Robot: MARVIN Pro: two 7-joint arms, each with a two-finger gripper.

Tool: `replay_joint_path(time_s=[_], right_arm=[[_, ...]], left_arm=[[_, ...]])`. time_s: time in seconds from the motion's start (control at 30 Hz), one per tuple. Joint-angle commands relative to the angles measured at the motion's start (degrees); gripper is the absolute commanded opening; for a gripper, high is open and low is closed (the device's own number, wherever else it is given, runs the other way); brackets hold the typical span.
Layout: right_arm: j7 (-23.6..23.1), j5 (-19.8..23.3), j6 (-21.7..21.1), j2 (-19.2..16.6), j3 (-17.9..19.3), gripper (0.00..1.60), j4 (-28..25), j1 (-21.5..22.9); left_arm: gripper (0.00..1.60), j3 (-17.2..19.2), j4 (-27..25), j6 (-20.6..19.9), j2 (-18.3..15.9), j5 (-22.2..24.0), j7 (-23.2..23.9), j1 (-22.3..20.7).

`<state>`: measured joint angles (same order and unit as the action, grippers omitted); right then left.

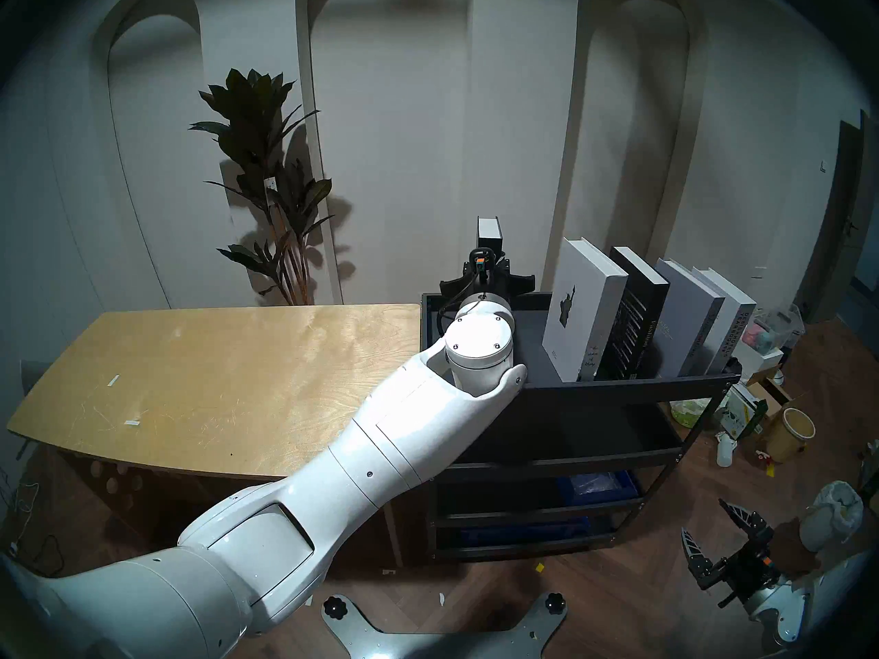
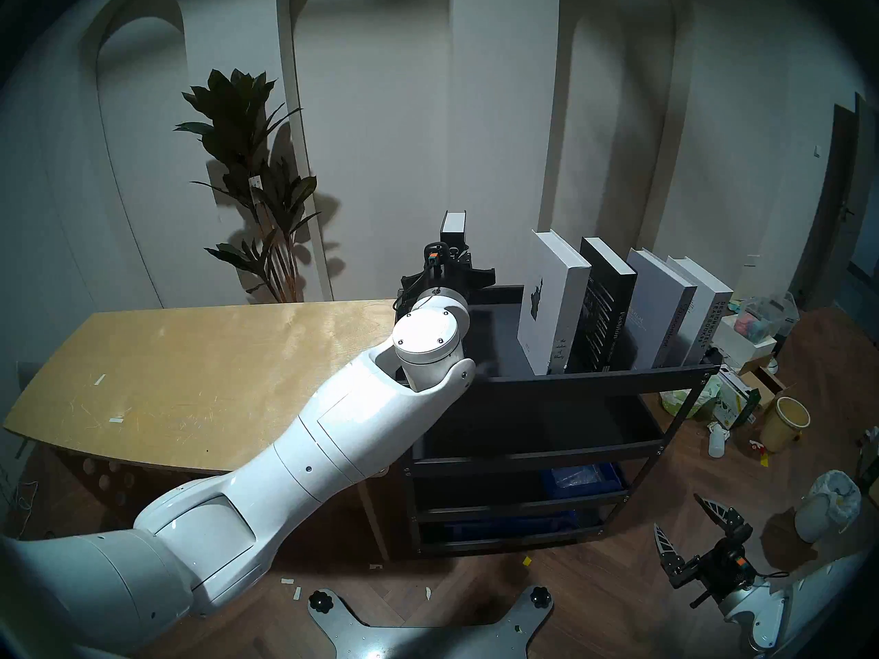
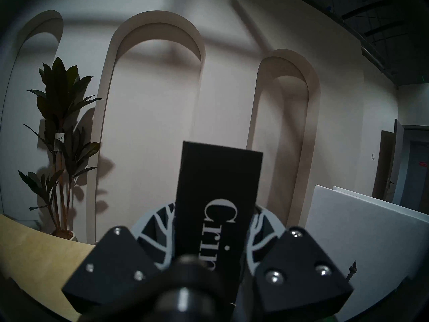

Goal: Move the books from the display table onto the shelf, standing them upright with spines facing out and tallest at one end

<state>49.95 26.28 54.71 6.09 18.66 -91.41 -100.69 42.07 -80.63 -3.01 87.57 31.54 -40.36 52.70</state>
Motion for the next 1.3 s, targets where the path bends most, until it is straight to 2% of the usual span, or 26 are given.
replay_joint_path(time_s=[0.0, 0.2, 0.77, 0.8, 0.83, 0.87, 0.93, 1.27], right_arm=[[5.6, 0.1, 0.3, -0.2, 1.2, 1.60, 0.1, -1.2], [5.5, 0.1, 0.3, -0.2, 1.9, 1.60, 0.1, -1.9], [5.7, -0.2, 0.3, -0.2, 4.0, 1.60, 0.0, -3.9], [5.7, -0.2, 0.3, -0.2, 4.3, 1.60, -0.1, -4.1], [5.7, -0.2, 0.3, -0.2, 4.4, 1.60, -0.1, -4.2], [5.7, -0.2, 0.3, -0.2, 4.6, 1.60, -0.1, -4.4], [5.7, -0.2, 0.3, -0.2, 4.8, 1.60, -0.1, -4.6], [5.6, -0.2, 0.3, -0.2, 6.1, 1.60, -0.1, -5.8]], left_arm=[[0.00, -0.1, -1.4, 1.3, 1.4, -0.7, -0.8, -0.7], [0.00, -0.2, -2.5, 1.8, 1.7, -0.8, -1.9, -0.2], [0.00, -3.4, -4.2, 4.0, 0.4, -1.3, -3.0, 3.5], [0.10, -3.6, -4.4, 4.3, 0.3, -1.4, -3.0, 3.5], [0.48, -3.7, -4.5, 4.4, 0.2, -1.5, -3.0, 3.5], [1.33, -3.8, -4.5, 4.5, 0.2, -1.6, -3.1, 3.5], [1.60, -3.9, -4.7, 4.7, 0.1, -1.7, -3.0, 3.4], [1.60, -4.7, -5.4, 5.1, -0.2, -2.1, -2.6, 3.2]])
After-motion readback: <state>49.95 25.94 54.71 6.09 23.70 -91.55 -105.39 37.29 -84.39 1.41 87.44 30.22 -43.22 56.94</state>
